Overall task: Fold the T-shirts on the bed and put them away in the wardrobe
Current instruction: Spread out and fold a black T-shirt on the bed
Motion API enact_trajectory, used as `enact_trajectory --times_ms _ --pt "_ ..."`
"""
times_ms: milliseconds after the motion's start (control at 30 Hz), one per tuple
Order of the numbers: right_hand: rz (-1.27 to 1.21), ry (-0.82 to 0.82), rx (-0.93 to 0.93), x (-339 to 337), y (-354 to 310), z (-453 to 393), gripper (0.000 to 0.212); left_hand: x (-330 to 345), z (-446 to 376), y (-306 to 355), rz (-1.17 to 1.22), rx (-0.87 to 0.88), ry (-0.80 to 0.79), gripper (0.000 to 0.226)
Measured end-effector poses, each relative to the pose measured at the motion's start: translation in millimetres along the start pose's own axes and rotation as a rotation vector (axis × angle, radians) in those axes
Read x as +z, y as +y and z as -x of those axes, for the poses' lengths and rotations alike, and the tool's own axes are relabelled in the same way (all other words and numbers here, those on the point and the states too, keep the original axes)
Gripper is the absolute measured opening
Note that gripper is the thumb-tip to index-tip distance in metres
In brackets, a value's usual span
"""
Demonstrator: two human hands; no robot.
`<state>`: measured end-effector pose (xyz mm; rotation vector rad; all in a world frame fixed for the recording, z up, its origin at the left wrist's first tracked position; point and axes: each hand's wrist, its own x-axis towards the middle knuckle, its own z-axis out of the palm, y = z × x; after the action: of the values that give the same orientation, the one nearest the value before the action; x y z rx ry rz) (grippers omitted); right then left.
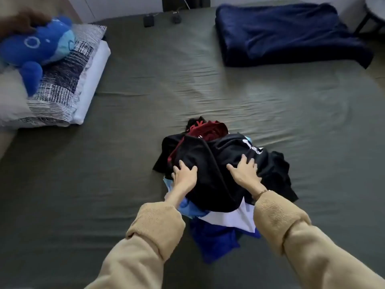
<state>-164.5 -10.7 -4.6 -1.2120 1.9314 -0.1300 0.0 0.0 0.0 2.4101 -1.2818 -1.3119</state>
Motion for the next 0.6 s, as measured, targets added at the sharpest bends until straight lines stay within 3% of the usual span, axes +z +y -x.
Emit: enact_trajectory --times_ms 167,333,600 --pt "-0.074 0.083 0.152 1.6 11.3 -34.0 0.098 4.7 -37.1 1.1 0.091 -0.113 0.034 0.08" --pt "-0.207 0.056 0.246 11.4 23.8 -58.5 0.124 15.9 -69.9 -7.0 0.224 -0.195 0.014 0.092" --pt "-0.251 0.056 0.324 18.6 30.0 -89.2 0.138 29.9 -104.7 -22.4 0.345 -0.285 -0.018 0.105"
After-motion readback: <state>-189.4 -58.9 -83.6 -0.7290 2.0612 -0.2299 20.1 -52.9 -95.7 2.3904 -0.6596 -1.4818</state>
